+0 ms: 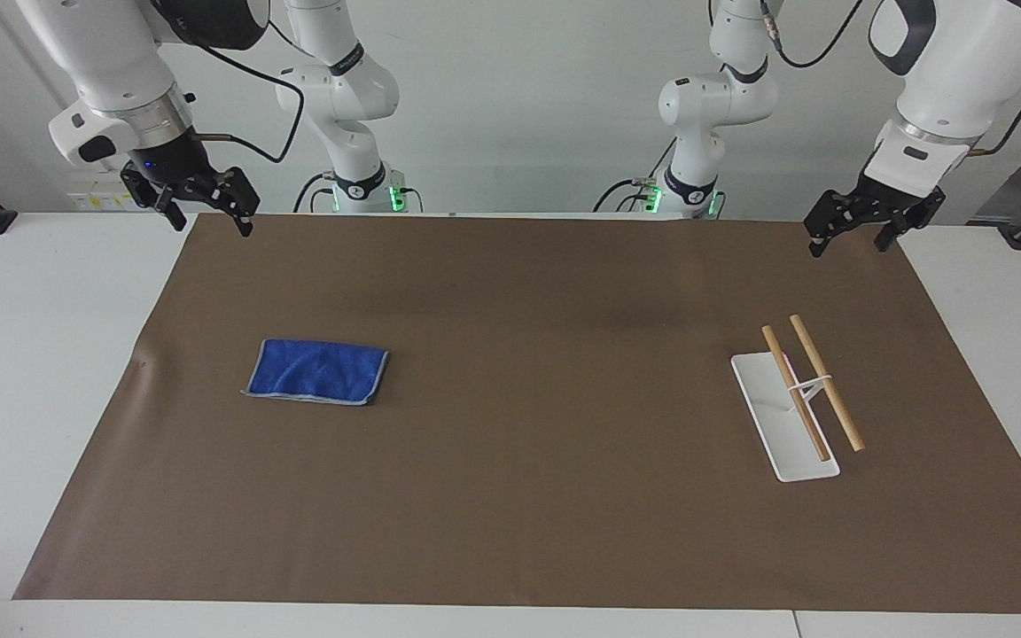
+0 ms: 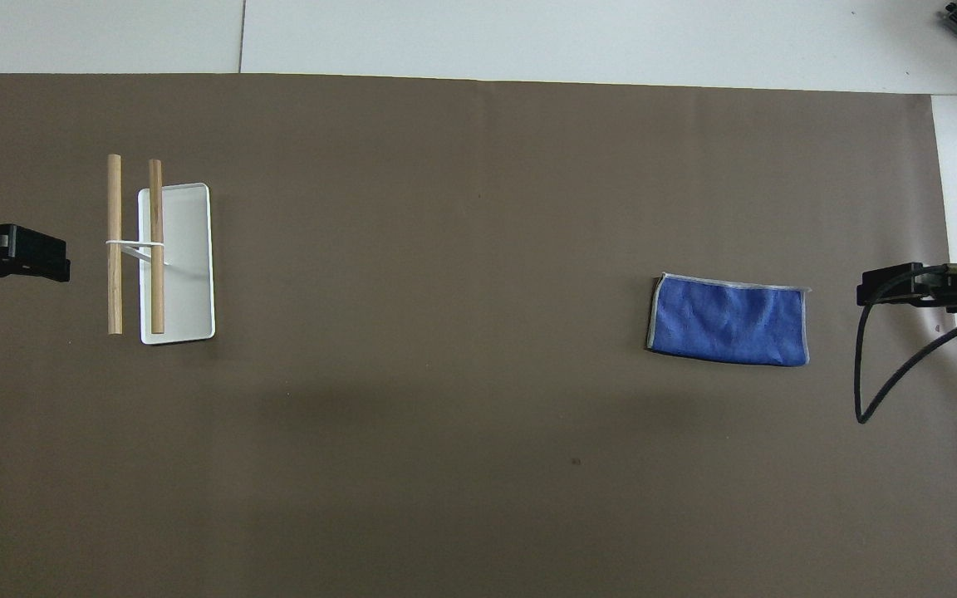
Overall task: Right arm passes towel to left arm to hang
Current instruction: 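Lower the right gripper onto the blue towel and grasp it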
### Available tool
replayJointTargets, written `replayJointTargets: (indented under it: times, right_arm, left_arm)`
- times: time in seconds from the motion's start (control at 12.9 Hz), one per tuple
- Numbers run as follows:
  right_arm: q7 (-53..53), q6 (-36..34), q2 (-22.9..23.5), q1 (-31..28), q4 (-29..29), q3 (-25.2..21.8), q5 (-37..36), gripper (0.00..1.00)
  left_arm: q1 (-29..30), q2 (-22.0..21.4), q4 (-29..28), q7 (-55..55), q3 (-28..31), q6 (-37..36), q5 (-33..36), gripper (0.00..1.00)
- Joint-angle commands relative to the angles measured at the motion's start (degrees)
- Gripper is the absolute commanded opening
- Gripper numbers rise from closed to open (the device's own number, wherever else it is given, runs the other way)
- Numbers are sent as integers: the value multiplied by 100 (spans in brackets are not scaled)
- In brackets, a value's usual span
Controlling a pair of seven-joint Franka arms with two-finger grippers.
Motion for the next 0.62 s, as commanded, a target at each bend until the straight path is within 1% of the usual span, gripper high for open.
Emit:
replayJointTargets:
  times: [0.0,0.08,0.15,0.23,0.39,0.54]
  right_arm:
    - [-144,1017,-215,-6,-1035,22,39,100]
    - [-153,1492,-171,-6,-1352,22,39,100]
    - [-162,1810,-23,28,-1512,22,39,100]
    - [-145,2048,135,151,-1592,22,39,100]
    - [-92,2471,539,169,-1680,22,56,100]
    - [-83,3111,830,169,-1908,22,56,100]
  left_arm:
    - [15,-188,-226,-56,28,-9,-58,100]
    - [24,-188,-226,-56,28,-9,-58,100]
    - [24,-188,-226,-47,37,0,-58,100]
    - [24,-188,-226,-47,37,8,-67,100]
    - [24,-188,-226,-47,37,17,-67,100]
    - [33,-188,-234,-47,45,9,-67,100]
